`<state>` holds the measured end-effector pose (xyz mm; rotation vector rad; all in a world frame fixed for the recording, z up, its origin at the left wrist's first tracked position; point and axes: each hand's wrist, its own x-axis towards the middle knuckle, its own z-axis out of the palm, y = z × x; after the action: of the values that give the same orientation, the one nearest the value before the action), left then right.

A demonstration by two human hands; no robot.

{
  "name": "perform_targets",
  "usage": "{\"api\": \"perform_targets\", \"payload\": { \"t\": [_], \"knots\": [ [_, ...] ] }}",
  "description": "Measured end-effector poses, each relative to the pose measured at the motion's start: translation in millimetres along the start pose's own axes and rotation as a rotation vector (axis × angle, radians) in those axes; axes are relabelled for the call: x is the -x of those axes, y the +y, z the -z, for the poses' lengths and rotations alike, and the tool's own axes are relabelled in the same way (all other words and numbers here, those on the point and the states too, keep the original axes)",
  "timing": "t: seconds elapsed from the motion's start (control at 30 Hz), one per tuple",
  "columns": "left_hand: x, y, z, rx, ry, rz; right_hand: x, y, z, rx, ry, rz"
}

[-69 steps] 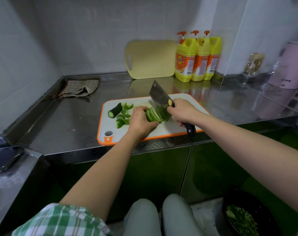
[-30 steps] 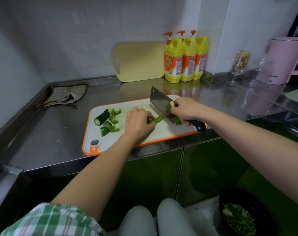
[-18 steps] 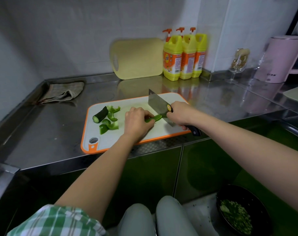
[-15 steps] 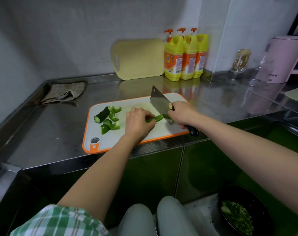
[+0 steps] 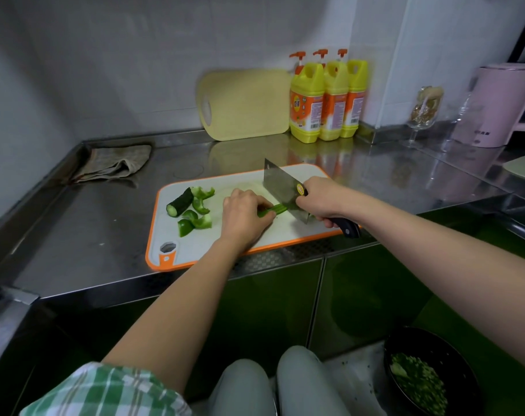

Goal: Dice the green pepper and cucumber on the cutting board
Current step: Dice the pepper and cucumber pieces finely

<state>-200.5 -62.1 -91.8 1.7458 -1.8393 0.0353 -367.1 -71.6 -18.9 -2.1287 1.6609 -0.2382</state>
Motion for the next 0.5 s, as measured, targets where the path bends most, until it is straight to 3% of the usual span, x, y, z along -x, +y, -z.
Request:
{"api": "perform_targets", "payload": {
  "t": [0.33,0.5],
  "knots": [
    [1,-1,1,-0.019,-0.002,-0.007,-9,1,-12,-0.046,0.168,0.028],
    [0,-1,1,-0.022,-0.005,-0.012,-2,-5,7,-0.036,0.048,0.031]
  ]
}}
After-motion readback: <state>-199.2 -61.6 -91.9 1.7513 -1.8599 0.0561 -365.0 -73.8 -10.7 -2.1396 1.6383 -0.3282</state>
